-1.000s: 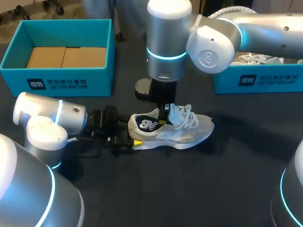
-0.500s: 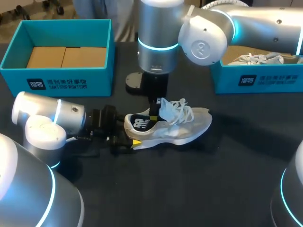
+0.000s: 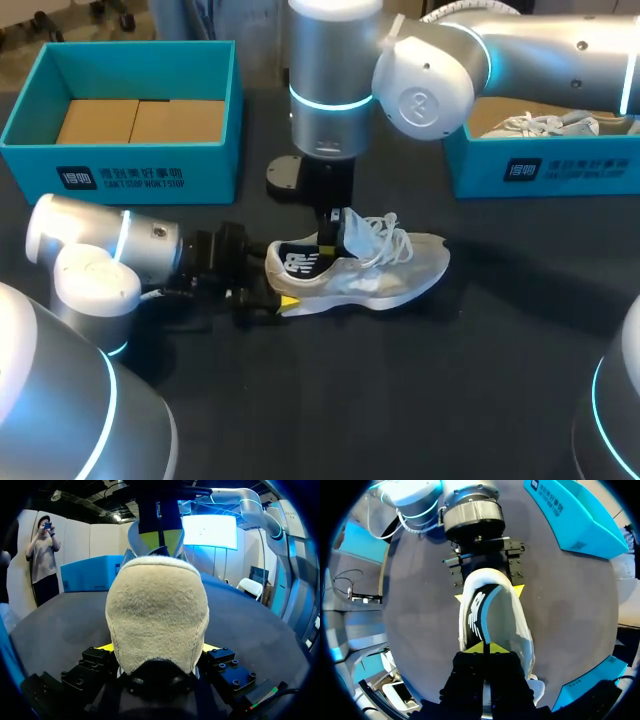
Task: Take the shoe out of the shoebox, open the shoe tongue, remove and reinsert the insole, then place the shoe into the shoebox
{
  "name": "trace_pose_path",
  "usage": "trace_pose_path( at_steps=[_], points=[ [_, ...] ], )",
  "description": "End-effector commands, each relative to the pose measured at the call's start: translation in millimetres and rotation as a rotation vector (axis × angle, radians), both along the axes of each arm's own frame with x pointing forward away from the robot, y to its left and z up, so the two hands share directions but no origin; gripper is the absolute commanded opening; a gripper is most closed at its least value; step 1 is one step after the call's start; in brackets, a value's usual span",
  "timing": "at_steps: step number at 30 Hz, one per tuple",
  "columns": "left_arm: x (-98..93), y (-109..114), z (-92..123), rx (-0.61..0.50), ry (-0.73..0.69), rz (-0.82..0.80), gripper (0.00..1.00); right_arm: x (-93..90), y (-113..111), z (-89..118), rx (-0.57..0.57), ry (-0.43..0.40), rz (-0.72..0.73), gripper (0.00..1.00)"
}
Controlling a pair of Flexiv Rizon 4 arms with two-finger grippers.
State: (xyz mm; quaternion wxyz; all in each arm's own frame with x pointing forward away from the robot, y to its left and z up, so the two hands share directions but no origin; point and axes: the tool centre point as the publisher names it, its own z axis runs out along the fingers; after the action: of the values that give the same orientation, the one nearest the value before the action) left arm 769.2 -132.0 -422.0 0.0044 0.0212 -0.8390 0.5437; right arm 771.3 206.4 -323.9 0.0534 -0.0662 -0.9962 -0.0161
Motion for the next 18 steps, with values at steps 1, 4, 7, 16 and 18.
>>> trace_pose_path(
  at_steps=[1,4,7,16,18],
  points=[
    [-0.2,-2,-5,-0.001,-0.001,0.002,0.00,2.5,-3,-7,0.017,-0.002,-0.006,0.00],
    [-0.2,-2,-5,-0.001,-0.001,0.002,0.00,4.5,-1,-10,0.039,-0.006,-0.010,0.00],
    [-0.2,-2,-5,-0.001,-0.001,0.002,0.00,5.6,6,-12,0.052,0.001,-0.004,0.00],
    [-0.2,-2,-5,-0.001,-0.001,0.002,0.00,3.3,23,-9,0.077,0.014,0.027,0.00],
    [-0.2,-2,-5,-0.001,-0.001,0.002,0.00,2.4,23,-9,0.078,0.016,0.027,0.00]
  ],
)
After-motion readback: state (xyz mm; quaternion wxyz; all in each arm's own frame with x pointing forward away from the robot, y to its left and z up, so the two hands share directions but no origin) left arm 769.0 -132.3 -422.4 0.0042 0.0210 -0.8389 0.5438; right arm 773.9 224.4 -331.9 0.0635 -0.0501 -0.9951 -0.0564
